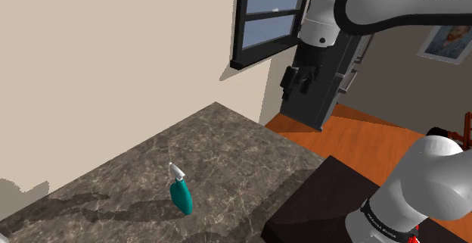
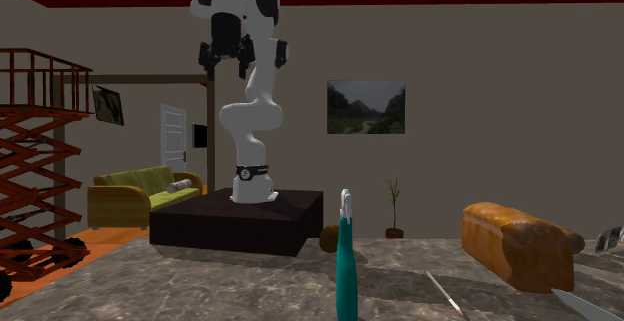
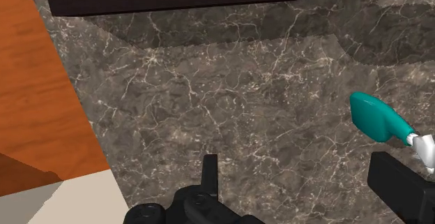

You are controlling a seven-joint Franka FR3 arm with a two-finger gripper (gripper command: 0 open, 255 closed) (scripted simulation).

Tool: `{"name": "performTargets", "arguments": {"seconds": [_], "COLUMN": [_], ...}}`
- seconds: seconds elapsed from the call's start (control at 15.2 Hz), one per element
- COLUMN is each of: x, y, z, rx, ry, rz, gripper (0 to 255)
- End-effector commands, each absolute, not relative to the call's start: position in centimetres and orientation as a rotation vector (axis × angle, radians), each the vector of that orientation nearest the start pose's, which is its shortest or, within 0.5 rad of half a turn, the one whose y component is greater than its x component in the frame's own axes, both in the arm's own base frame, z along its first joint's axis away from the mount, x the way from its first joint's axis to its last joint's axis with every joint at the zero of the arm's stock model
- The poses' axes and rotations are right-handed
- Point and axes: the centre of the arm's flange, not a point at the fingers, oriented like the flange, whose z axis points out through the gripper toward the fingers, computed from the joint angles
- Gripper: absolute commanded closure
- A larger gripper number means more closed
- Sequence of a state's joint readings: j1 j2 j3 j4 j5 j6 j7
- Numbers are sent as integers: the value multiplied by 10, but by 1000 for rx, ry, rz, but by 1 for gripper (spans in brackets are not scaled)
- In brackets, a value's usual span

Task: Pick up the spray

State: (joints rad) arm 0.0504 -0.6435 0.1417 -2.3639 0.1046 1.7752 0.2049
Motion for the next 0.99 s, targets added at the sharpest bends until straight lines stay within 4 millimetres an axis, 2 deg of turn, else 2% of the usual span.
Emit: {"name": "performTargets", "arguments": {"seconds": [0.0, 0.92], "x": [365, 438], "y": [105, 245], "z": [538, 437], "rx": [-3114, -3126], "ry": [79, -2], "rz": [-68, -33], "gripper": [0, 0]}}
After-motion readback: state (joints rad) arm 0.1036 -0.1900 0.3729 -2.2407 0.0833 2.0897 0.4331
